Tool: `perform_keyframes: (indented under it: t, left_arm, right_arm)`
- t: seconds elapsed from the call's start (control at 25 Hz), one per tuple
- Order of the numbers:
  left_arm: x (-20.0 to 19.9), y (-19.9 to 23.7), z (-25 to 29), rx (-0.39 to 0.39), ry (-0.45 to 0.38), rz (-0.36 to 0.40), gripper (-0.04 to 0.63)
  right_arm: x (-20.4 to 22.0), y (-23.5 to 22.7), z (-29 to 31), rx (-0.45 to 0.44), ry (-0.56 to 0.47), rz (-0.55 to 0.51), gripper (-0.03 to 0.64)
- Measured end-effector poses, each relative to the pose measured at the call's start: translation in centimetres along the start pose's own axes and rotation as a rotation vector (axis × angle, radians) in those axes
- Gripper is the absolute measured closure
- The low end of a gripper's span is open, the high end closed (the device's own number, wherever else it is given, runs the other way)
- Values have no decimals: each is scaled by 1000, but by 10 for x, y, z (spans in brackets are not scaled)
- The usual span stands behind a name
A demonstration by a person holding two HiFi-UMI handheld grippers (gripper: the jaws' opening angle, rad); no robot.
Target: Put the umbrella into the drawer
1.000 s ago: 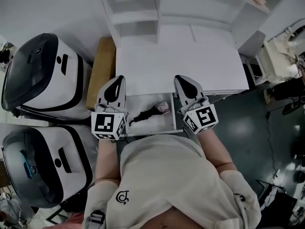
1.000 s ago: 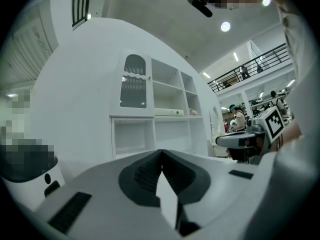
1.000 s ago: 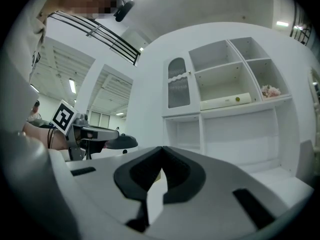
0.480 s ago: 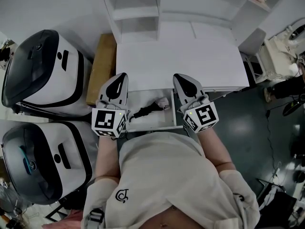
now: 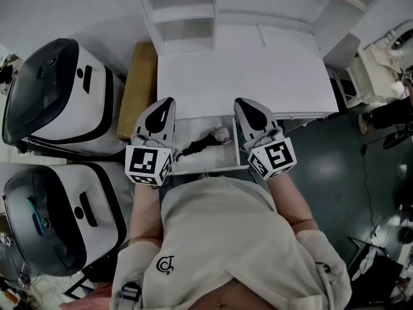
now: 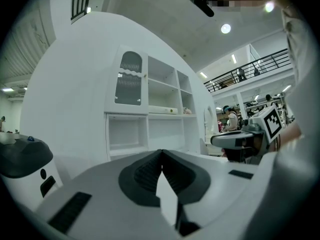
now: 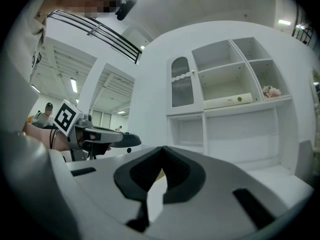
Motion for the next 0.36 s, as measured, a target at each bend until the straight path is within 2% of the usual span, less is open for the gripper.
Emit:
perform_keyframes:
  t: [0.36]
  left_arm:
    - [6,1,0,18,11,-12,583]
  right_arm:
    - [4,3,-1,11,10,10,614]
Point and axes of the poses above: the fingertips, and each gripper's own axes: z forward along the fingers, y to its left, x out of its underside, the point moved 9 cm from there along -z, backward along the fingers, and after that the axes turned 10 degrees about x, right-handed, at the moved point
